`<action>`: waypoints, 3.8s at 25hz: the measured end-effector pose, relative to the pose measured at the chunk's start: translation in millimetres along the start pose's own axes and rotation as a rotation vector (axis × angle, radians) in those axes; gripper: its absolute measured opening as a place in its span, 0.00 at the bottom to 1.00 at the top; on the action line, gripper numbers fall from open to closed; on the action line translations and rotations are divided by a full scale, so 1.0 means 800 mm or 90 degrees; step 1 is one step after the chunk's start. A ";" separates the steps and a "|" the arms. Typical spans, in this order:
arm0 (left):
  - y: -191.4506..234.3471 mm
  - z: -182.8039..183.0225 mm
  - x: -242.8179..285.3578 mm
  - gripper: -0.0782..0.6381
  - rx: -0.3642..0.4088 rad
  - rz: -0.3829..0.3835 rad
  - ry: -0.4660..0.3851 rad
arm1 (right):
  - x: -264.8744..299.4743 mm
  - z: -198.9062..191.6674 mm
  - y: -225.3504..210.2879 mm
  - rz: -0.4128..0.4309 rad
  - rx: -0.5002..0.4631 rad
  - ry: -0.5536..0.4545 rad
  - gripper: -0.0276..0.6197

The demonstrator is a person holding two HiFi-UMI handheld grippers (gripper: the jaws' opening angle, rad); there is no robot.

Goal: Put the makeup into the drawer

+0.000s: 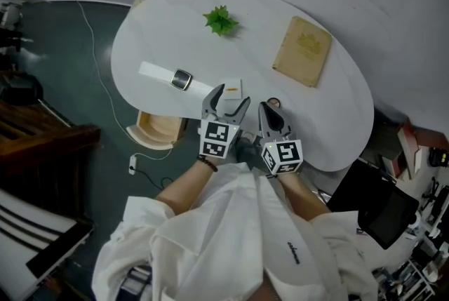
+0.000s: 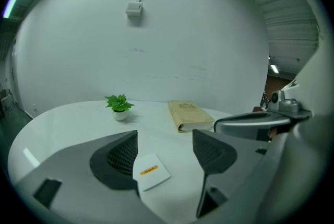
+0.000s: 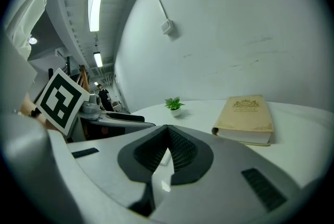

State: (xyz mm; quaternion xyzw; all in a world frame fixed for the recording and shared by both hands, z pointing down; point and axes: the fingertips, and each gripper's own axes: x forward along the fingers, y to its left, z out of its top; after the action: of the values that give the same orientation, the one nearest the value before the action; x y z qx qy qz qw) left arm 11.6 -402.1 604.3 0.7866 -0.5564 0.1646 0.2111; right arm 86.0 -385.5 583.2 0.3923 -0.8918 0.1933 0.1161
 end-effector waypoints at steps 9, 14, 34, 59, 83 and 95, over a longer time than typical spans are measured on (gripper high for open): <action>0.021 -0.045 0.036 0.59 -0.022 0.038 0.060 | 0.038 -0.034 -0.003 -0.011 0.010 0.045 0.07; 0.030 -0.073 0.054 0.61 -0.050 0.073 0.103 | 0.047 -0.044 -0.001 -0.008 0.013 0.055 0.07; 0.051 -0.138 0.072 0.63 -0.083 0.172 0.213 | 0.044 -0.059 -0.007 0.017 0.020 0.067 0.07; 0.050 -0.130 0.050 0.52 -0.077 0.111 0.179 | 0.040 -0.070 0.006 0.043 0.010 0.075 0.07; 0.065 -0.156 0.033 0.61 0.005 0.059 0.205 | 0.033 -0.077 0.067 0.003 0.009 0.069 0.07; 0.078 -0.147 0.013 0.54 -0.058 0.048 0.167 | 0.035 -0.075 0.058 -0.001 0.003 0.068 0.07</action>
State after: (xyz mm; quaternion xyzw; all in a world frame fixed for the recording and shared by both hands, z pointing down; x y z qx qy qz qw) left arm -46.5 -367.9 719.2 0.7262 -0.5602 0.2485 0.3114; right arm 35.8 -349.0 635.0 0.3821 -0.8836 0.2162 0.1626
